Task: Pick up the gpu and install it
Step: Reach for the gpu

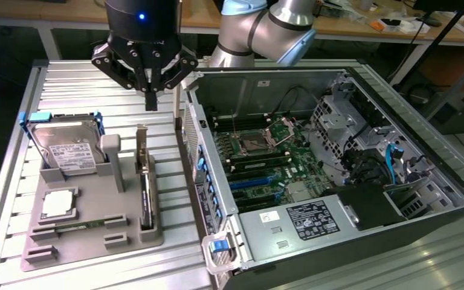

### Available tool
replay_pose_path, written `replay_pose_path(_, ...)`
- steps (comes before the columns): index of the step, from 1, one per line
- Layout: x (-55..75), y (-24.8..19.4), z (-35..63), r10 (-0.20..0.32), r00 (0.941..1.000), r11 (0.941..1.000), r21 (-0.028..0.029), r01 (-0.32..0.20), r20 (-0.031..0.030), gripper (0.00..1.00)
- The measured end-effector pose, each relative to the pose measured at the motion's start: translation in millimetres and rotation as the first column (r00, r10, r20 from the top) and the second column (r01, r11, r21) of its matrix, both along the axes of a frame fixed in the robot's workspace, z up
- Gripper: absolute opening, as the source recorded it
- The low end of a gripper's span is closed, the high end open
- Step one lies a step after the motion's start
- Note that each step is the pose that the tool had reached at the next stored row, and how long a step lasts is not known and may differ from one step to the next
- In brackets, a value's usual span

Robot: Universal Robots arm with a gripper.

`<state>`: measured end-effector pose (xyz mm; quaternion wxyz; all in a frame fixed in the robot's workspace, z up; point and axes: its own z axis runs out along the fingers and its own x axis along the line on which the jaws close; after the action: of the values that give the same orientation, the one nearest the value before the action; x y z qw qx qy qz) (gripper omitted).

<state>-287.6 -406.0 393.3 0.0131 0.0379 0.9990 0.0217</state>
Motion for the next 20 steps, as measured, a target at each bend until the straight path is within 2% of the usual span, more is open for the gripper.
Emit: replay_pose_path(20, -17.2, -2.6, 0.0, 0.000, 1.0000, 1.0000, 0.0000, 0.000, 0.0000, 0.11)
